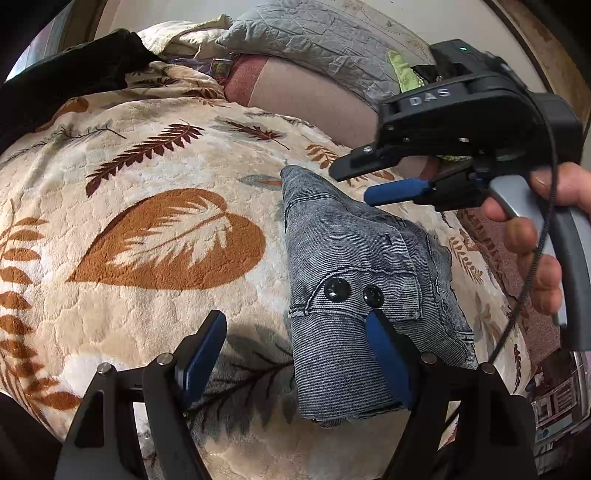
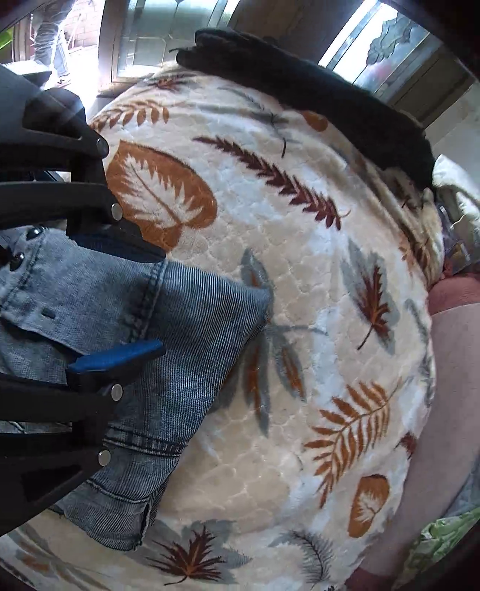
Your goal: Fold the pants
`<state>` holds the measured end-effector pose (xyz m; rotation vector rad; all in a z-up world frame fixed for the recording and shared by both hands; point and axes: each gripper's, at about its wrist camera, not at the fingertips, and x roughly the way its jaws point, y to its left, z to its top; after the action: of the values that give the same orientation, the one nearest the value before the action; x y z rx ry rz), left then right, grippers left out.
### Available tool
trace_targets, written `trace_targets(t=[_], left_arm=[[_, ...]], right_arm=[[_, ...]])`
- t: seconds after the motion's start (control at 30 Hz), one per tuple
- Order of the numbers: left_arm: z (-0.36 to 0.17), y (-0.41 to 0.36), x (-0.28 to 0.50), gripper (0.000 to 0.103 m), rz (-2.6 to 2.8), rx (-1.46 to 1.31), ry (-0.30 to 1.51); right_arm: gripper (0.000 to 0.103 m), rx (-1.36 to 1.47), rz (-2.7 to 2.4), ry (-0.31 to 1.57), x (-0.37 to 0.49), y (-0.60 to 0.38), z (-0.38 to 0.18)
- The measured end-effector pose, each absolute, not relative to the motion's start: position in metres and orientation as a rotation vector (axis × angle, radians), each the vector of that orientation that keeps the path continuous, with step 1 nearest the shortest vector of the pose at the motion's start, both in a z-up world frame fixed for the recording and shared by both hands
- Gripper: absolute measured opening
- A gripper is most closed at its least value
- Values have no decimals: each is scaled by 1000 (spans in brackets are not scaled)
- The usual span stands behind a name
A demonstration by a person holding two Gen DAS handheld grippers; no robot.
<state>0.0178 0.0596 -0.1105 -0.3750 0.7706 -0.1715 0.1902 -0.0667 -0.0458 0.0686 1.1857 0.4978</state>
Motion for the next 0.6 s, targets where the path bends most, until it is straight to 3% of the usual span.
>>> trace_targets(t=[0.03, 0.1, 0.2, 0.43, 0.5, 0.6], left_arm=[[-110, 60, 17, 79, -173, -380, 767], [-110, 62, 16, 79, -176, -397, 762], [-108, 64, 14, 78, -192, -425, 754], [-86, 103, -3, 81, -130, -528, 613], [-94, 115, 5, 82, -98, -583, 646], [-112, 120, 18, 82, -88, -647, 732]], right_arm=[[49, 78, 493, 1160, 184, -75, -44], [66, 85, 451, 1190, 179, -90, -64], [64, 160, 457, 1252, 183, -109, -101], [66, 177, 500, 1066, 133, -130, -50], [77, 153, 461, 1089, 125, -137, -69], [78, 182, 463, 1139, 128, -151, -103]])
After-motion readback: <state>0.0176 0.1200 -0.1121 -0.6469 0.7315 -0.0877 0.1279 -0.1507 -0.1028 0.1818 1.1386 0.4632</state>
